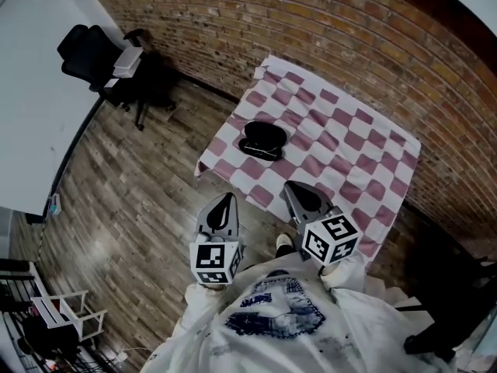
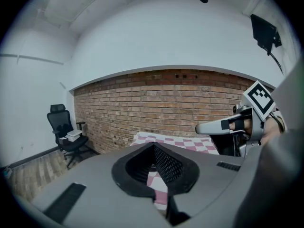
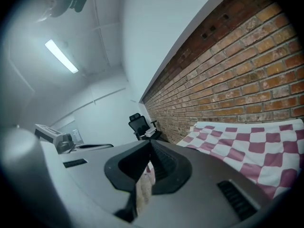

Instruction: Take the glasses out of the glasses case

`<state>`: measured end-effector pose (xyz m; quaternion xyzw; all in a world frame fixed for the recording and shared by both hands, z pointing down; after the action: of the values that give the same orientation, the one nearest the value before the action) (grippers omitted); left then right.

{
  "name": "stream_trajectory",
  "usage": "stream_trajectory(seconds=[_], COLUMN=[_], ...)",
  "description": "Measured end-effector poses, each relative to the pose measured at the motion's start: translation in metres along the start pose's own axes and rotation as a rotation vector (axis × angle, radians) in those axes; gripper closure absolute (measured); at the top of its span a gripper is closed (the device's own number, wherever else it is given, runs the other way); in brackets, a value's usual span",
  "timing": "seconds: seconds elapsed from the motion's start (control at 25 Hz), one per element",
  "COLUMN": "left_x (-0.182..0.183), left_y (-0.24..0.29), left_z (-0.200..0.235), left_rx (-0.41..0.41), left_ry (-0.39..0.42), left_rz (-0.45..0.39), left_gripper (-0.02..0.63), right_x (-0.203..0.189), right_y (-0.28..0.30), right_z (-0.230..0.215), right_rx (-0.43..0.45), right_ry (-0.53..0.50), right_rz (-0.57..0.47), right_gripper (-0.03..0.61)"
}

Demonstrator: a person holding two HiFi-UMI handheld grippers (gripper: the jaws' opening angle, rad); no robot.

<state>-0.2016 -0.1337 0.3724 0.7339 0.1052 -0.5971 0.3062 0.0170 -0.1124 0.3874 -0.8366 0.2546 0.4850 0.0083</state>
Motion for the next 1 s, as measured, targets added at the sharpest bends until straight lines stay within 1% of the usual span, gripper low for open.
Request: stream_trajectory(seconds=[0.2, 0.4, 0.56, 0.76, 1.0], left_x=[0.009, 0.018, 0.014, 0.012, 0.011], left_y=[0.024, 0.038, 0.045, 0.057, 0.078], left_z=[-0.004, -0.005, -0.001, 0.006, 0.014], left_rx=[-0.007, -0.007, 0.0, -0.016, -0.042], left_ry=[0.011, 0.032, 0.063, 0.054, 0.071], left_rz=[0.0, 0.003, 0.013, 0.041, 0.048], left_gripper=[0.604, 0.604, 0.604, 0.604, 0.604], right_x=[0.013, 0.024, 0.023, 0.025, 0.03], right_y=[0.001, 0.001, 0.002, 0.004, 0.01], right_z=[-0.026, -0.039, -0.045, -0.052, -0.061], right_rx=[-0.022, -0.032, -0.035, -0.055, -0.083], right_ry=[0.02, 0.027, 0.034, 0.046, 0.053], right_rz=[-0.027, -0.052, -0.046, -0.055, -0.078], right_gripper=[0.565, 0.565, 0.565, 0.565, 0.565])
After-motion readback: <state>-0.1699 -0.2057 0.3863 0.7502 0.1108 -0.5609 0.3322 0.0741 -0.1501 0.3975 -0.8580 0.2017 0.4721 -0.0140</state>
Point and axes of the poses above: the fingertips, and each gripper's own axes: y forward along the fingers, z to its left, x out of its top, the point moved 9 cm from there along -y, backward along the fingers, and after that the axes turned 7 degrees about y, right-handed, at the moved point
